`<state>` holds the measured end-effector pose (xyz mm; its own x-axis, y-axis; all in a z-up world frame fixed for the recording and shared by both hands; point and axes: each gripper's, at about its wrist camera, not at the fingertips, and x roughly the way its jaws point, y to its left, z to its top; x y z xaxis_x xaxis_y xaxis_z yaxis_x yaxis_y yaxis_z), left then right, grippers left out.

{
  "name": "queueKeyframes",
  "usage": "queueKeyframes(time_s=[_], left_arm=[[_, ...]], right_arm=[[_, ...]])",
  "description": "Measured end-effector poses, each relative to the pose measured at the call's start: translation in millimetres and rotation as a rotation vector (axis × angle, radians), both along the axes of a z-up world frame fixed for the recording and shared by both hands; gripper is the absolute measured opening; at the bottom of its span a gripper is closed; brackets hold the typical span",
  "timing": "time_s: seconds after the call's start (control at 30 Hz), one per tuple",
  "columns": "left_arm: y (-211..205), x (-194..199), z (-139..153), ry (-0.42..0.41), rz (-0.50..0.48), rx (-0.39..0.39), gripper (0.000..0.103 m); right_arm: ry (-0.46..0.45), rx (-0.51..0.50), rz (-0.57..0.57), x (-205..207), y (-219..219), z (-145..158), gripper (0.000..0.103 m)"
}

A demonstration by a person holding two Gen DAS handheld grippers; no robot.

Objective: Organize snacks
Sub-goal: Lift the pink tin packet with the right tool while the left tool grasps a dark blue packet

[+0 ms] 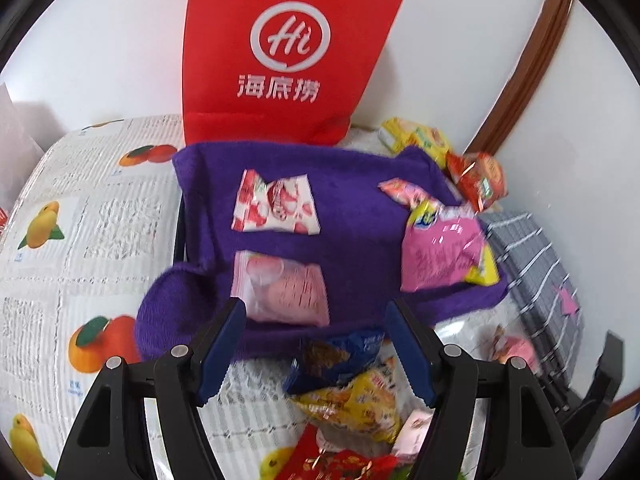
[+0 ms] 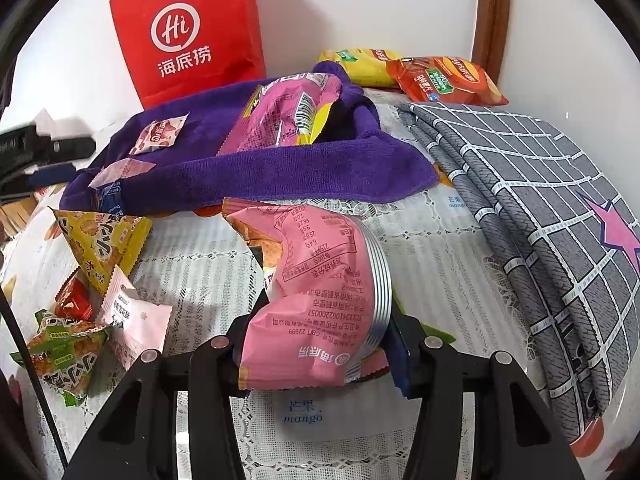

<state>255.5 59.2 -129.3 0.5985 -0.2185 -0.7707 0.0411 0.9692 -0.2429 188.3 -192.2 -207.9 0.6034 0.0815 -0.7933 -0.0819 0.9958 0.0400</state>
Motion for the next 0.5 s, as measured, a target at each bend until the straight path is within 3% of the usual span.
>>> queueKeyframes(time_s=[0.33, 0.43, 0.5], left_arm=[[-8, -12, -13, 0.044, 0.012, 0.01, 0.07], [-18, -14, -19, 0.064, -0.002, 0.078, 0.071], [-21, -12, -23, 0.076, 0.001, 0.081, 0.071]], right_arm=[[0.003, 0.008, 0.003, 1, 0, 0, 0.053], [0.002, 0.006, 0.003, 1, 1, 1, 0.053], [0.002, 0.007, 0.003, 1, 1, 0, 0.053]])
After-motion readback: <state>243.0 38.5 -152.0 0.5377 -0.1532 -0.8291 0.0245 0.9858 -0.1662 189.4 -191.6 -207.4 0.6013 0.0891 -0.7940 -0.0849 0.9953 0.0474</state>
